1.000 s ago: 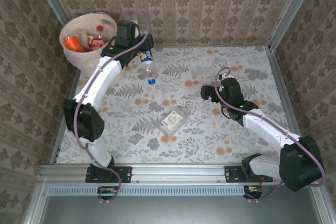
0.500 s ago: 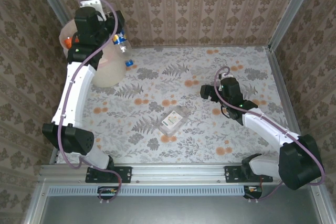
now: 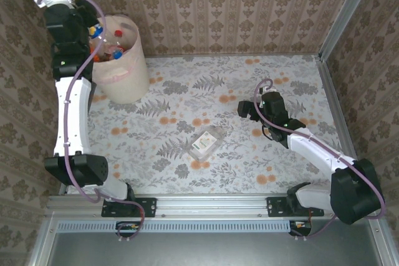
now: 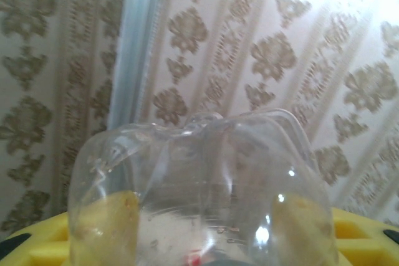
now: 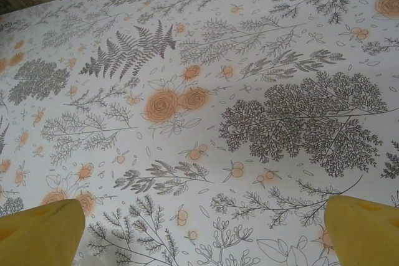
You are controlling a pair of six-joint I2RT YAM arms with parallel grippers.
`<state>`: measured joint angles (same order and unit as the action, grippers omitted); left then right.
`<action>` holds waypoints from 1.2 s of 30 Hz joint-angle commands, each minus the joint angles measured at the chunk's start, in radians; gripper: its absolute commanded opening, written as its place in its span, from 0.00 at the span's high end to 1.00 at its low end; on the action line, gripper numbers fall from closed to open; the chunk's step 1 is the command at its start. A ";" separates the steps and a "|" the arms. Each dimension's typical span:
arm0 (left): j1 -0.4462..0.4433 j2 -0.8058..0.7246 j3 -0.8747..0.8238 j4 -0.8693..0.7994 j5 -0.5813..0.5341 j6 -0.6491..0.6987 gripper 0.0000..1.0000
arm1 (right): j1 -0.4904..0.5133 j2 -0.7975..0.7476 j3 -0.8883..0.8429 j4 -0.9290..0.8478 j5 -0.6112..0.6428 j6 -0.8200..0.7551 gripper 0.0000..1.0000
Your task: Put the plastic bottles in the bin
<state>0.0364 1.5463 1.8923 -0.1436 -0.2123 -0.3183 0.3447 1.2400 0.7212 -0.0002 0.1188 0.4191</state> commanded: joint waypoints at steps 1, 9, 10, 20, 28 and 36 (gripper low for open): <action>0.037 0.024 0.005 0.099 -0.035 -0.054 0.45 | -0.004 0.013 0.027 0.020 -0.019 0.003 0.00; 0.091 0.179 0.092 0.137 0.005 -0.103 0.45 | -0.004 0.025 0.043 0.014 -0.025 0.002 0.00; 0.091 0.196 0.102 0.142 0.005 -0.107 0.45 | -0.004 0.025 0.044 0.014 -0.023 0.002 0.00; 0.073 0.318 0.077 0.118 -0.084 -0.223 0.45 | -0.002 0.030 0.037 0.008 -0.015 0.004 0.00; 0.040 0.232 -0.059 -0.015 -0.169 -0.254 0.04 | -0.003 0.035 0.039 0.003 -0.012 -0.016 0.00; 0.046 0.171 0.009 -0.126 -0.075 -0.162 0.00 | -0.002 0.063 0.038 0.026 -0.024 -0.002 0.00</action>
<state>0.0803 1.7664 1.8378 -0.2234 -0.3367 -0.5411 0.3447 1.2865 0.7361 0.0006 0.1040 0.4187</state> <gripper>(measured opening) 0.999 0.999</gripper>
